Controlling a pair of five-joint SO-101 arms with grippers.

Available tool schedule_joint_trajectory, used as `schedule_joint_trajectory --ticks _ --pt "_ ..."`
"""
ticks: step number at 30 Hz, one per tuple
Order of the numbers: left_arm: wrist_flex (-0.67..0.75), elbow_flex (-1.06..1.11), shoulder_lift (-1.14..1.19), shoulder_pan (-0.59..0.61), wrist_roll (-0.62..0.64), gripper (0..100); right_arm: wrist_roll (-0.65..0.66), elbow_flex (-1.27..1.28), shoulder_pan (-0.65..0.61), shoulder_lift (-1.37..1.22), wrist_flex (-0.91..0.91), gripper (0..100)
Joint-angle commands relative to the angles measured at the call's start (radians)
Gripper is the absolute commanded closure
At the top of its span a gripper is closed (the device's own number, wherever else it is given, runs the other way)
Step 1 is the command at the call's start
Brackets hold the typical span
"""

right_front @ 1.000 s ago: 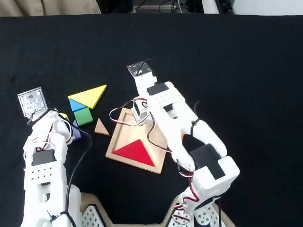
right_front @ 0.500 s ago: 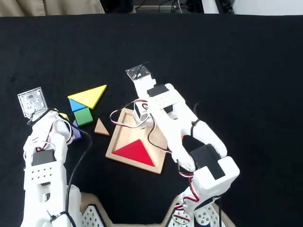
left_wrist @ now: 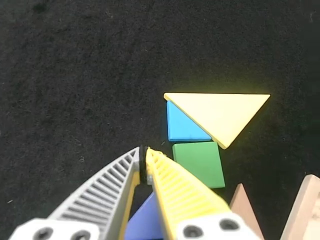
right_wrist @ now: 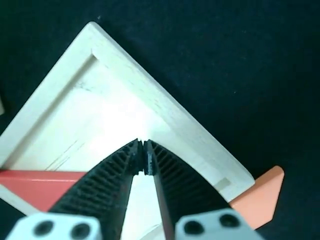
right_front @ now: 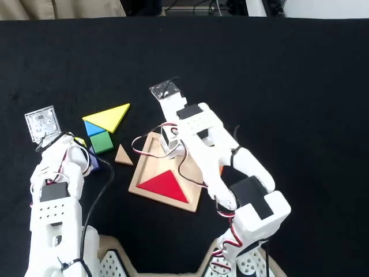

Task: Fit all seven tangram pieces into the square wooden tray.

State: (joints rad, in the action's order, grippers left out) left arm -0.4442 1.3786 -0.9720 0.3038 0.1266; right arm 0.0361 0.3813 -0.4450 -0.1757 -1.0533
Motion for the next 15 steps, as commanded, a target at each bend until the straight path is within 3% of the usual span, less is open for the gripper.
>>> schedule_joint_trajectory --ticks 1,9,15 --pt "0.018 -0.007 -0.008 -0.016 -0.002 97 0.011 -0.036 -0.018 0.002 0.003 98.7" --pt "0.018 -0.007 -0.006 -0.031 -0.003 97 0.006 -0.085 -0.023 -0.114 0.002 98.7" --pt "0.051 0.045 -0.015 -0.17 -0.19 97 0.003 -0.113 -0.023 -0.125 -0.012 98.7"
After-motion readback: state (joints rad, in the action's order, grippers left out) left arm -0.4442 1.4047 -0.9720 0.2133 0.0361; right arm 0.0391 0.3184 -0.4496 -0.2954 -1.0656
